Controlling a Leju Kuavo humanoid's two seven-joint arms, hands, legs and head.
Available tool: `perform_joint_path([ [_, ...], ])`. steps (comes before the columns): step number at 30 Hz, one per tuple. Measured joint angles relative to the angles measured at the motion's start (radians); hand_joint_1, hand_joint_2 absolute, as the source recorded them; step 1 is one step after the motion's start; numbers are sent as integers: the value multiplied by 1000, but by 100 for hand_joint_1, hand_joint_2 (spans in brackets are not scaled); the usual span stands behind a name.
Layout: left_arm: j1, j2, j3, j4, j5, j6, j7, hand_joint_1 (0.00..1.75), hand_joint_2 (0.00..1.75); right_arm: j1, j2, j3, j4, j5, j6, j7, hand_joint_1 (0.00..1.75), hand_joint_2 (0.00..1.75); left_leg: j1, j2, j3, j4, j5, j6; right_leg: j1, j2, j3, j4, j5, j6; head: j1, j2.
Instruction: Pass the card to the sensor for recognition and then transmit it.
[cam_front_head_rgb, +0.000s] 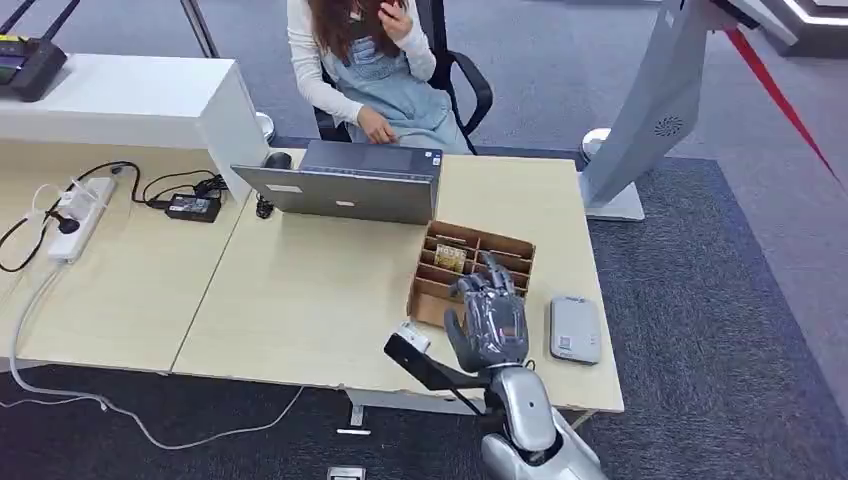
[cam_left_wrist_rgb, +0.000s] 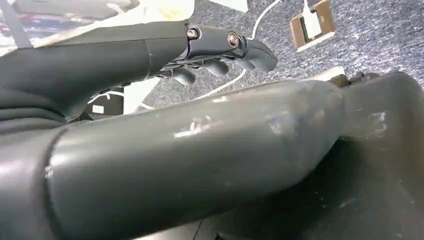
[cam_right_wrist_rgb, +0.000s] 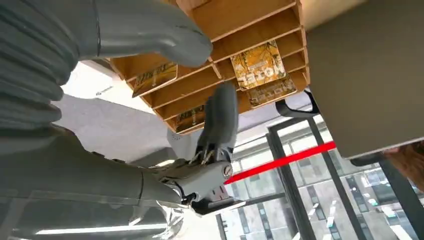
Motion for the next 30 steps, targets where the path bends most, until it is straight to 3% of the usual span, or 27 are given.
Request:
perform_joint_path([
  [18, -1, -1, -2, 0, -9, -5, -2, 0, 0, -16, -2, -1, 66, -2, 18, 19, 82, 175, 0, 0, 0, 0, 0, 0, 0, 0, 0, 0, 0, 0, 0, 0],
  [30, -4, -2, -13, 0, -19, -9, 5, 0, 0, -75, -49, -17, 155, -12, -33, -32, 82, 175, 0, 0, 0, 0, 0, 0, 0, 0, 0, 0, 0, 0, 0, 0],
])
